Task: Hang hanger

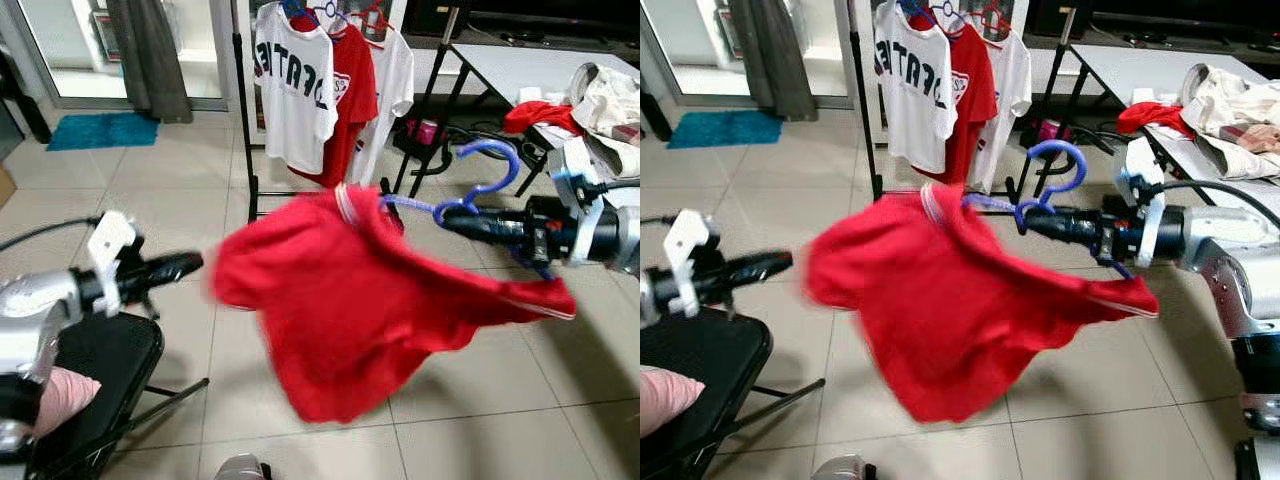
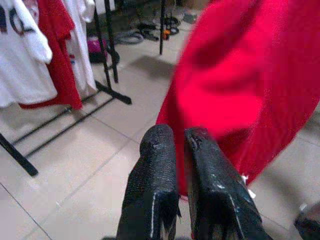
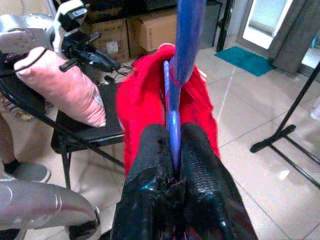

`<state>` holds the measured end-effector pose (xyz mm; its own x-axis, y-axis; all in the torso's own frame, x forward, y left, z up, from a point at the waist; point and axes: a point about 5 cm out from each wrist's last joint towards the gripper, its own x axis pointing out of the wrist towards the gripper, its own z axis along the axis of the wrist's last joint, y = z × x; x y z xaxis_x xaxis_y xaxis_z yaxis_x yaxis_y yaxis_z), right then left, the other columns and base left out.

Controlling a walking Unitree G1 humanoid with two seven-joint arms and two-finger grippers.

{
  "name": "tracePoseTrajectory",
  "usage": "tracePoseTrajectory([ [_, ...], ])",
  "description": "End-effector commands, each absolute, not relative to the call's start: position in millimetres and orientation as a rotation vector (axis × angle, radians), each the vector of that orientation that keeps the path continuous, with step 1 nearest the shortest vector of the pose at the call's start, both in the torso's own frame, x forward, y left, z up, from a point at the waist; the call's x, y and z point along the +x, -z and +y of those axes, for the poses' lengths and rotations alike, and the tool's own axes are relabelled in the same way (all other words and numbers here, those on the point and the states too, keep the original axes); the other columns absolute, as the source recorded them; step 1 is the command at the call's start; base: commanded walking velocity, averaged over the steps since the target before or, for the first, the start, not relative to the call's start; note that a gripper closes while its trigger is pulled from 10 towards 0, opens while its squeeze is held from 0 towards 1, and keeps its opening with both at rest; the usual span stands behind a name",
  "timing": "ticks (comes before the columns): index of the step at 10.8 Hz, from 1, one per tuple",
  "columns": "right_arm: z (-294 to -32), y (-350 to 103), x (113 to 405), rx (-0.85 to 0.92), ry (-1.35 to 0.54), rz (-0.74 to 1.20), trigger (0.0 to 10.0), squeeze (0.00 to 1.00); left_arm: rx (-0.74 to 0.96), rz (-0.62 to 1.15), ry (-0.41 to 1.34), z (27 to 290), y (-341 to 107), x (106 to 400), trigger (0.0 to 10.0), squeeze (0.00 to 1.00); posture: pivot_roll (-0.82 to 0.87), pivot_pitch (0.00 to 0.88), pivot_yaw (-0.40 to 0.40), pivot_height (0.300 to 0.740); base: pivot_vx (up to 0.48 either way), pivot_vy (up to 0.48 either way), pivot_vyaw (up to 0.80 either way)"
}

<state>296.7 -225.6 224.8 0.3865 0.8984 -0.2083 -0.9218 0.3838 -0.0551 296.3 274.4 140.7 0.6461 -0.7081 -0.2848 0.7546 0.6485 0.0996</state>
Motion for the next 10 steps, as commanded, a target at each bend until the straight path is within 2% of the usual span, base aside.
tracePoseTrajectory([
  [1, -219, -236, 293, -0.202, -1.194, 0.102, 10.0, 0.00, 0.263, 0.188, 0.883, 259, -150, 305, 10.0, 1.00, -0.01, 0.000, -0.053, 0.740, 0.000, 0.000, 0.00],
  [3, -211, -232, 288, -0.206, -1.220, 0.118, 10.0, 0.00, 0.280, 0.164, 0.942, 246, -158, 313, 10.0, 1.00, -0.02, 0.000, -0.041, 0.740, 0.000, 0.000, 0.00],
  [4, -212, -229, 289, -0.232, -1.190, 0.150, 10.0, 0.00, 0.308, 0.172, 0.949, 249, -161, 315, 10.0, 1.00, -0.02, 0.000, -0.037, 0.740, 0.000, 0.000, 0.00],
  [5, -213, -225, 292, -0.290, -1.121, 0.204, 10.0, 0.00, 0.326, 0.104, 0.978, 246, -186, 321, 10.0, 1.00, -0.02, 0.000, -0.040, 0.740, 0.000, 0.000, 0.00],
  [6, -210, -223, 294, -0.314, -1.087, 0.231, 10.0, 0.00, 0.316, 0.011, 1.035, 232, -214, 327, 10.0, 1.00, -0.01, 0.000, -0.056, 0.740, 0.000, 0.000, 0.00],
  [7, -199, -220, 300, -0.332, -1.043, 0.263, 10.0, 0.00, 0.310, -0.102, 1.193, 196, -251, 332, 10.0, 1.00, -0.01, 0.000, -0.063, 0.740, 0.000, 0.000, 0.00],
  [10, -175, -219, 300, -0.364, -1.057, 0.283, 10.0, 0.00, 0.372, -0.131, 1.421, 146, -268, 340, 10.0, 1.00, -0.02, 0.000, -0.055, 0.740, 0.000, 0.000, 0.00],
])
